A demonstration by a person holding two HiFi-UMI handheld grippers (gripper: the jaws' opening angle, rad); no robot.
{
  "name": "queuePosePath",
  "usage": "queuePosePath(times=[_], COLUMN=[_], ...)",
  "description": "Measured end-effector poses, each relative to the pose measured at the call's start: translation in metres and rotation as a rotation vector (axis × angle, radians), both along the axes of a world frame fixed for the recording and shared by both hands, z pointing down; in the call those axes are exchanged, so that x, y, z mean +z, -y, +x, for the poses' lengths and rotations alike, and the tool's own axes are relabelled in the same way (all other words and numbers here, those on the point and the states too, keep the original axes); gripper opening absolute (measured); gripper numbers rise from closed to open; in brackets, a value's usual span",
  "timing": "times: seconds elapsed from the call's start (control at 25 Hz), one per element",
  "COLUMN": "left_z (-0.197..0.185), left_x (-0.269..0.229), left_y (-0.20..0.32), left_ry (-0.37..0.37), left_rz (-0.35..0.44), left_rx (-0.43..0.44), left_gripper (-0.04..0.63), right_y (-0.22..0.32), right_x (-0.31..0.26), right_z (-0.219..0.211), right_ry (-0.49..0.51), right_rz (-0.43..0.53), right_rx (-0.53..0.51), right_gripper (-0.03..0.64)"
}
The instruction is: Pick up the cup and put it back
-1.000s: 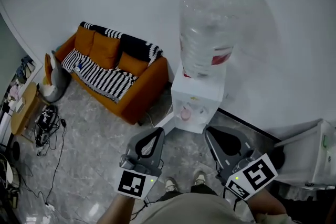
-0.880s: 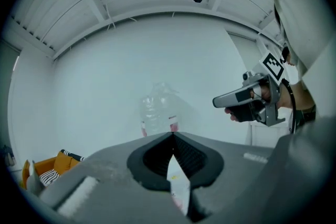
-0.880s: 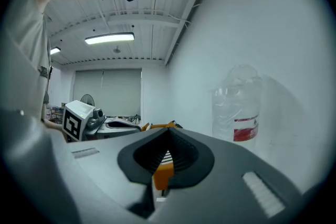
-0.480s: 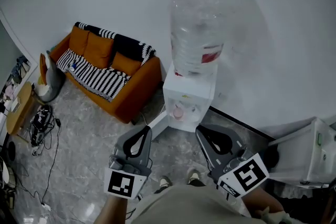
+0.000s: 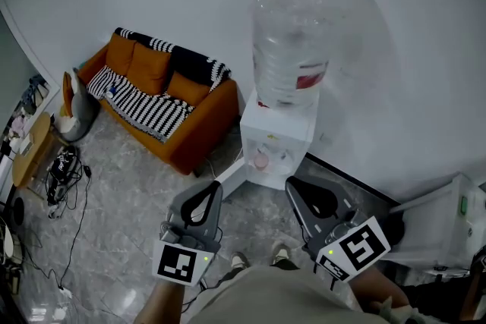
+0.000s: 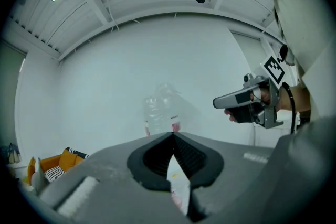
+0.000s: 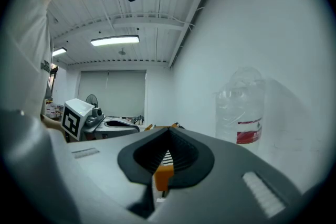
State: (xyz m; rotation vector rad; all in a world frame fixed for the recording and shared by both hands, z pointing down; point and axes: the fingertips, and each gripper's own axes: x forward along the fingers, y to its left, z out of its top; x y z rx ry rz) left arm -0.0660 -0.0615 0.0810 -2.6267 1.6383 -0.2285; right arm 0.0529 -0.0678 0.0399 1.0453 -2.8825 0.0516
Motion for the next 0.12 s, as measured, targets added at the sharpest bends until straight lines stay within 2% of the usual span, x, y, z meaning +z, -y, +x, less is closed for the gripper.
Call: queuePosePath(times=[0.12], left_z=[-0.0002], left_x=[-0.0011], left_y=[-0.0027], left_ry=[-0.008], left_rz=[-0.002], left_rx=[0.0], left_gripper=[0.002], right_y=[-0.0013], right_x=[0.0018], right_z=[0.0009], right_ry=[-0.016], right_rz=[0.008], right_rx=[-0.001], right_gripper=[0.002])
